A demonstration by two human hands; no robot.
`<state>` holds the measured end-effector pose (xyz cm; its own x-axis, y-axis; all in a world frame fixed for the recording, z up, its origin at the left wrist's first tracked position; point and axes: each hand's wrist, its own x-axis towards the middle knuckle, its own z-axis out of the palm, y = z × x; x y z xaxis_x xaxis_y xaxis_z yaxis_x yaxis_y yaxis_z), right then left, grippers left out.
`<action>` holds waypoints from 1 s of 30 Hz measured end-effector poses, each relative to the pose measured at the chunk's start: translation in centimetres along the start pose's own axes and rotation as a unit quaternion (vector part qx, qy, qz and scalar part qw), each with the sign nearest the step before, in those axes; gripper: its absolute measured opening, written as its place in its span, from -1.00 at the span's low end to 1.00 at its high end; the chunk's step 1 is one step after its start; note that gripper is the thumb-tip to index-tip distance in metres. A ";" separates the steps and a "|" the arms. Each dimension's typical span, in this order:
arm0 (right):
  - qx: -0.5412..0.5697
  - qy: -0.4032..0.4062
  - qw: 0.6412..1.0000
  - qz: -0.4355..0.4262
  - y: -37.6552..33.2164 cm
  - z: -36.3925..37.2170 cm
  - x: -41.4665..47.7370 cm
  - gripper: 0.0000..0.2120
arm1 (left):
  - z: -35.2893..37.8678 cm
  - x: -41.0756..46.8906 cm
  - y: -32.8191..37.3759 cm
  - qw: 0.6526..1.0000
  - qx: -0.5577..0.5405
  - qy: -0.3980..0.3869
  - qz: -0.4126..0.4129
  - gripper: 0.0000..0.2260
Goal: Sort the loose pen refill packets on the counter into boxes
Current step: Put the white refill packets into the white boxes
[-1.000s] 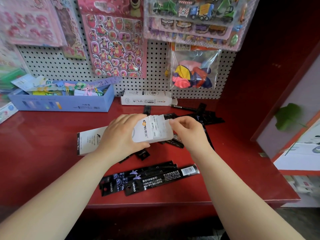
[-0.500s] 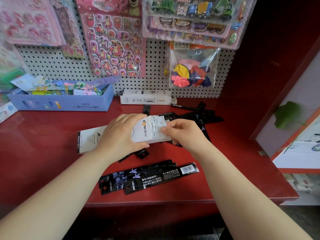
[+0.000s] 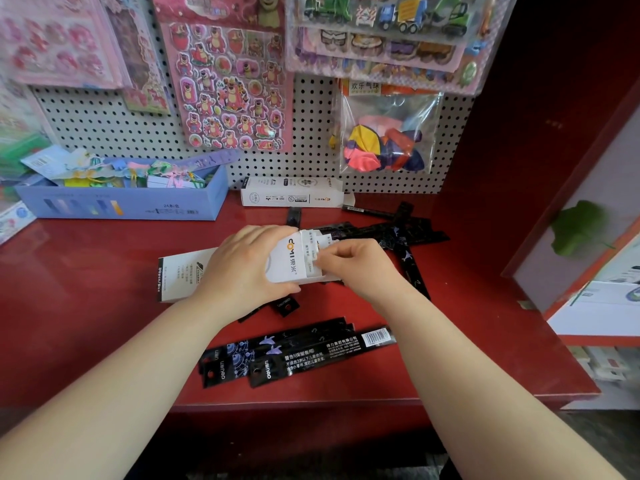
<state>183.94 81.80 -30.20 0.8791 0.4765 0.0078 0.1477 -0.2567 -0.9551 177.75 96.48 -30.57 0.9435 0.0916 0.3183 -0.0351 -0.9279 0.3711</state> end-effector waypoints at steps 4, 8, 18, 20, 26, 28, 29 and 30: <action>0.050 0.026 0.998 -0.023 0.0 -0.8 -0.3 -0.79 | 0.1 0.0 -0.1 1.000 0.008 -0.015 -0.004 -0.32; -0.006 0.039 0.998 -0.043 -0.2 0.1 0.1 -0.77 | 0.3 0.0 0.1 0.999 0.015 -0.030 0.000 -0.30; 0.010 0.061 0.997 -0.045 0.1 0.7 0.4 -0.73 | 0.2 0.0 0.5 1.000 -0.008 0.005 0.006 -0.31; 0.002 0.056 0.997 -0.045 0.2 0.8 0.3 -0.71 | 0.3 0.0 0.6 1.000 -0.010 0.011 0.008 -0.32; 0.054 0.067 0.996 -0.024 0.5 0.2 -0.2 -0.76 | 0.4 0.0 0.3 1.000 0.004 -0.007 0.007 -0.31; 0.065 0.095 0.993 -0.016 0.7 -0.3 -0.2 -0.81 | 0.4 -0.2 0.3 1.000 0.001 -0.004 0.007 -0.32; 0.066 0.104 0.992 -0.009 0.8 -0.5 -0.2 -0.84 | 0.4 -0.2 0.3 1.000 0.002 -0.004 0.007 -0.32; 0.063 0.110 0.992 0.000 0.9 -0.6 -0.1 -0.87 | 0.4 -0.2 0.3 1.000 0.004 -0.005 0.009 -0.31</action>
<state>184.21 81.04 -30.87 0.9586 0.2784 0.0590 0.1020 -0.1427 -0.9845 177.63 96.05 -30.85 0.9463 0.0718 0.3152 -0.0490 -0.9319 0.3594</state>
